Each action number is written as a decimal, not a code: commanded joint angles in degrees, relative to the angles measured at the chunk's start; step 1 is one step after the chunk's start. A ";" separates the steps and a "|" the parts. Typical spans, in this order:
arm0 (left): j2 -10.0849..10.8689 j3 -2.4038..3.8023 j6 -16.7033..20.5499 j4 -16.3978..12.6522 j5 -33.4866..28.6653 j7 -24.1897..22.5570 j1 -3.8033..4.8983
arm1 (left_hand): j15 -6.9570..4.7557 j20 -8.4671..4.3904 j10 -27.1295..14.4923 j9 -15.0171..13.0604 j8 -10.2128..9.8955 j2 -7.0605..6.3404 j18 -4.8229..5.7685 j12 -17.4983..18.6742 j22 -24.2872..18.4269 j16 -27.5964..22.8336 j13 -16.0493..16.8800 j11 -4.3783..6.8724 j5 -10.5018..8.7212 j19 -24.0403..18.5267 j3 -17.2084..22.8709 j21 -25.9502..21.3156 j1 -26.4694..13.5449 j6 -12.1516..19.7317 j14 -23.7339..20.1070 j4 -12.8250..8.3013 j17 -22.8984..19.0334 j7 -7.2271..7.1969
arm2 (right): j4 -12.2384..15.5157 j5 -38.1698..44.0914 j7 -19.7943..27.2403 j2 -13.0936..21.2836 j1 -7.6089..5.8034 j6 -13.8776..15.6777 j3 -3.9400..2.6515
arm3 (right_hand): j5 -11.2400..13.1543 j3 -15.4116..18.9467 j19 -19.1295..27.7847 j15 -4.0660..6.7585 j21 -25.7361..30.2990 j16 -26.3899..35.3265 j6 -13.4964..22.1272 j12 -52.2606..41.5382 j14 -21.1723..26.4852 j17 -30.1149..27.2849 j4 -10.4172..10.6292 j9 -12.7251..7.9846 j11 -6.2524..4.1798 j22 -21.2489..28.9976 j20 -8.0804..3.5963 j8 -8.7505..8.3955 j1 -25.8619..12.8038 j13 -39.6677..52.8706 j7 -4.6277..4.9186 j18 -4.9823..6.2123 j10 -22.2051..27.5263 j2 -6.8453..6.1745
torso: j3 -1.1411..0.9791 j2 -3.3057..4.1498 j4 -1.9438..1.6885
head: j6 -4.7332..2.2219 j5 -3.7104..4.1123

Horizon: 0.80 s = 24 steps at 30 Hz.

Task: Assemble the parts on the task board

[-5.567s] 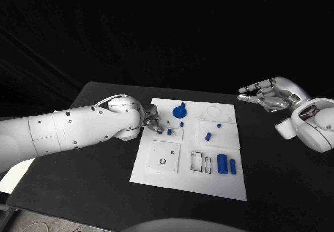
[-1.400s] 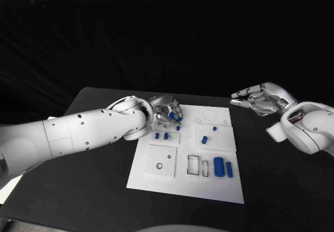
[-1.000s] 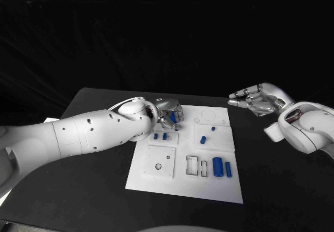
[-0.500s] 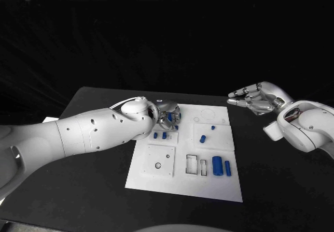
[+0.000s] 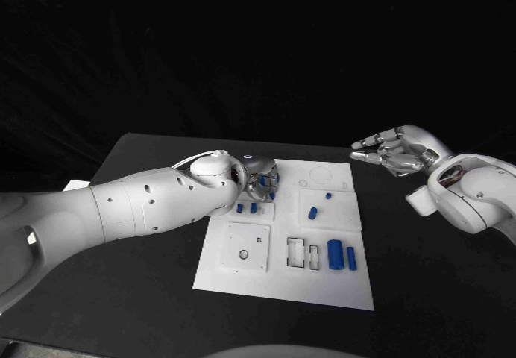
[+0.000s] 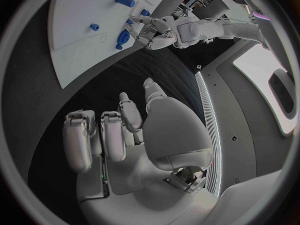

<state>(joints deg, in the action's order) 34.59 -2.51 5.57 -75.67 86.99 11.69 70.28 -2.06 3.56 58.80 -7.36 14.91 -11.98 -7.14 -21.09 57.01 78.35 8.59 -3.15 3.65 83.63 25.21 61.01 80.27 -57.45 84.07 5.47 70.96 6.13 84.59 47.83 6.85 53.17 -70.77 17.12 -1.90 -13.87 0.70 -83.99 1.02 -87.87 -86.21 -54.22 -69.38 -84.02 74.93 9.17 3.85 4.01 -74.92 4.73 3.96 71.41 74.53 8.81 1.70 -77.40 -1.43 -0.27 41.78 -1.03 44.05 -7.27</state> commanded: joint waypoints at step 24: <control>-0.36 -0.08 -1.31 -0.08 0.57 -1.17 -0.29 | -0.67 -0.52 4.83 0.49 -1.20 2.63 0.60 3.04 0.80 0.96 -1.95 0.77 -0.07 0.63 4.71 0.40 1.38 -3.95 2.73 -1.82 -0.07 -0.40 | -0.02 0.02 0.34 -0.27 0.02 -0.98 -0.01 | -0.36 0.37 -4.29 -0.36 0.25 0.21 -0.43 0.00 -4.60 9.50 -0.03 0.08 -0.14 -10.47 0.38 0.11 0.14 0.03 0.06 -0.69 0.25 0.51 | 0.00 -0.02 -0.09 | 0.18 -0.04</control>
<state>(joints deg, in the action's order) 34.36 -2.51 5.45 -75.66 87.23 11.34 70.14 -2.44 3.36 63.43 -6.76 13.90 -9.85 -7.14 -18.28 57.76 78.94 6.67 -2.41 3.65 83.84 29.70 61.24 81.77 -61.08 84.03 3.63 70.90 5.66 84.56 47.80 6.84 52.98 -70.77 16.91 -1.90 -13.87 0.70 -83.99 1.02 -87.87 -86.21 -54.22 -69.38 -84.02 74.92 9.17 3.85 4.01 -74.91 4.73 3.96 71.41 74.53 8.81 1.70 -77.40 -1.43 -0.28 41.73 -1.09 44.23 -7.34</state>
